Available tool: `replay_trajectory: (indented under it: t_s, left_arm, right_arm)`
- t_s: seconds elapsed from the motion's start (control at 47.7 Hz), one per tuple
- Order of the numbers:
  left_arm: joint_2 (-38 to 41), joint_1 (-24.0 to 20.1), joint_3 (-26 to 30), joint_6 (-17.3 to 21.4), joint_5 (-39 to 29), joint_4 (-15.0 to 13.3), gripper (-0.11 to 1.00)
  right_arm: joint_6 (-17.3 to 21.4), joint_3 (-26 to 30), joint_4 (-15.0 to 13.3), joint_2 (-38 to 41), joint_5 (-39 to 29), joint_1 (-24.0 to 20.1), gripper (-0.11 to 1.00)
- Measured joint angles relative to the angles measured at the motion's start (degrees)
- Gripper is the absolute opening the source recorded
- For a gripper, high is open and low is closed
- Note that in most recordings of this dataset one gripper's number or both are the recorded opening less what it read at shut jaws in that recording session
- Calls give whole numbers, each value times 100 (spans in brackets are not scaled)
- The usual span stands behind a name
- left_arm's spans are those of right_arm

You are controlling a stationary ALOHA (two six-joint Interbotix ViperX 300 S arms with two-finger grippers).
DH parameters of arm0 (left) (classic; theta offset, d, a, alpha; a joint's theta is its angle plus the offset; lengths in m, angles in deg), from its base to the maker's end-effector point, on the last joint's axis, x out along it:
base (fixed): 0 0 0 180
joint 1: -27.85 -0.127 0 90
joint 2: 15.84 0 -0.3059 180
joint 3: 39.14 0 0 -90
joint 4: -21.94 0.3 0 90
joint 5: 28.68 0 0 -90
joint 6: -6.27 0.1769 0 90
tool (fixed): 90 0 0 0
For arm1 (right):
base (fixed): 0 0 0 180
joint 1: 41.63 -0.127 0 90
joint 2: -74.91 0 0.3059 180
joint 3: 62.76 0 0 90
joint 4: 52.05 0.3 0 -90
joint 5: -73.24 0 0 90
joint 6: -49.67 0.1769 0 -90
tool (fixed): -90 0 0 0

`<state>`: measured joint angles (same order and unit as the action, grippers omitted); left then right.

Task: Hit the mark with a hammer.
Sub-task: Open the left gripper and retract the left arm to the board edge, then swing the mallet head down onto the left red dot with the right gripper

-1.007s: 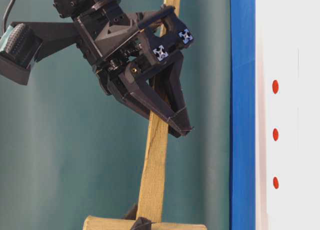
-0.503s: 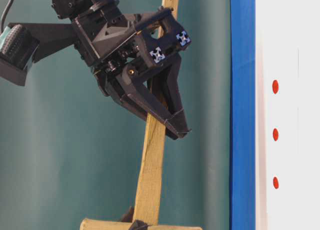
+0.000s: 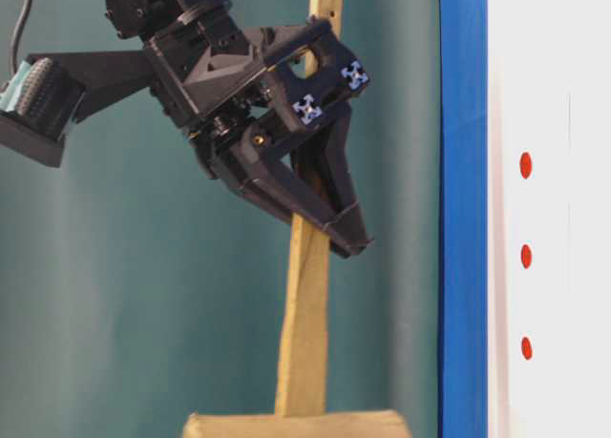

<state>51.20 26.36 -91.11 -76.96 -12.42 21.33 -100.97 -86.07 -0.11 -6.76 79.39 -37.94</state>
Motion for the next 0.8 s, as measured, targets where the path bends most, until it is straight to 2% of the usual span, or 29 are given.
replay_trajectory:
  t_s: [0.189, 0.524, 0.629, 0.797]
  left_arm:
    - [-896, -35, -334, -9, -642, 0, 84]
    - [-2698, -44, -729, -9, -2312, 0, 83]
    - [-3032, -44, -809, -9, -2566, 0, 83]
    - [-3199, -44, -861, 35, -2619, 0, 82]
  right_arm:
    - [0, -193, 202, -141, -167, 0, 2]
    - [0, -606, 475, -536, -237, 9, 2]
    - [0, -659, 519, -571, -237, 0, 2]
    - [0, -650, 536, -571, -237, 9, 2]
